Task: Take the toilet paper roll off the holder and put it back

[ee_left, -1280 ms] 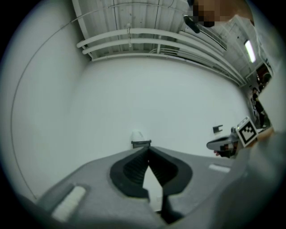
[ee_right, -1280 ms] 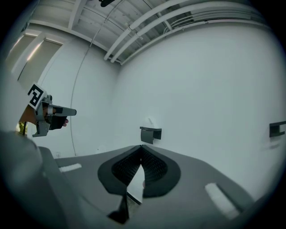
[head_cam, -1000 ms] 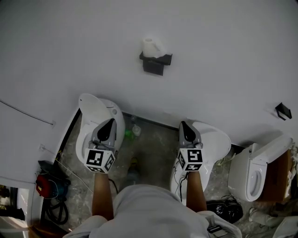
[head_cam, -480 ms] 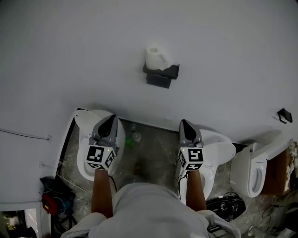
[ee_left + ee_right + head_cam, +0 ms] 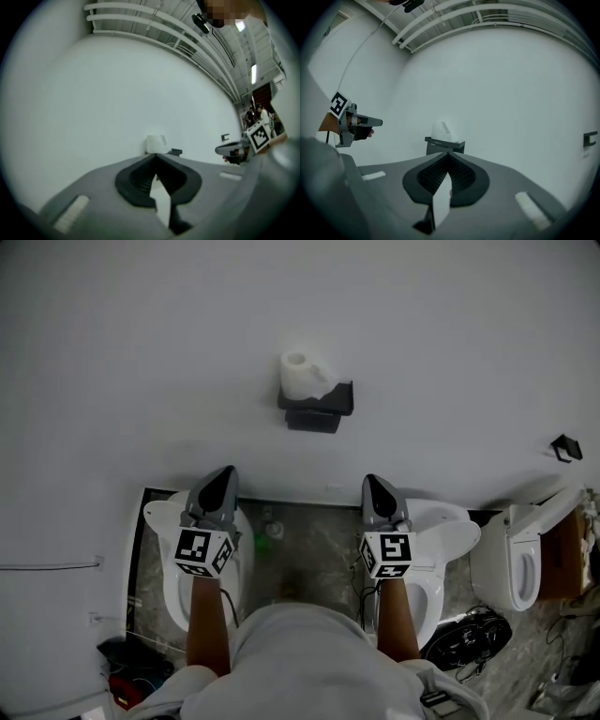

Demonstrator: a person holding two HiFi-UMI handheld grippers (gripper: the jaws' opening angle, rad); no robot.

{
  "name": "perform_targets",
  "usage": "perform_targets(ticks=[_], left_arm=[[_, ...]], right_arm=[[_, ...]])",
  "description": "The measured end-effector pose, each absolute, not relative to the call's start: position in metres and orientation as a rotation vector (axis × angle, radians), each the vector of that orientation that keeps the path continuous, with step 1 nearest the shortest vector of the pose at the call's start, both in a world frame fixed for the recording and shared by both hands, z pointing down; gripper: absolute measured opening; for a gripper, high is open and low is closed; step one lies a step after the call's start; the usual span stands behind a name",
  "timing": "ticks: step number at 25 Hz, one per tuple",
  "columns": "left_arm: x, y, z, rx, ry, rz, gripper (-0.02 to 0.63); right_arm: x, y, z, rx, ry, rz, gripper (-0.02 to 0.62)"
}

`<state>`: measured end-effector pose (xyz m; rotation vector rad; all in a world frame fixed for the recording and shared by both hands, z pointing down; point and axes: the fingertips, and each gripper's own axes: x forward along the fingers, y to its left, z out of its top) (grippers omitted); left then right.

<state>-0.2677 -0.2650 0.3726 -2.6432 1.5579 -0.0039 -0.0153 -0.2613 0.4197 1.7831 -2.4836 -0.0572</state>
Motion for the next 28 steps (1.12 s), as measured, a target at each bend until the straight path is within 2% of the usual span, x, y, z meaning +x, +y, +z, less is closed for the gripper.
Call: perform_targets(ticks=[28], left_arm=[[-0.22, -0.369, 0.372, -2.675, 1.481, -0.033, 0.002]], right_arm=[[0.016, -0.356, 0.423, 1.81, -2.474, -0.07, 0.0]])
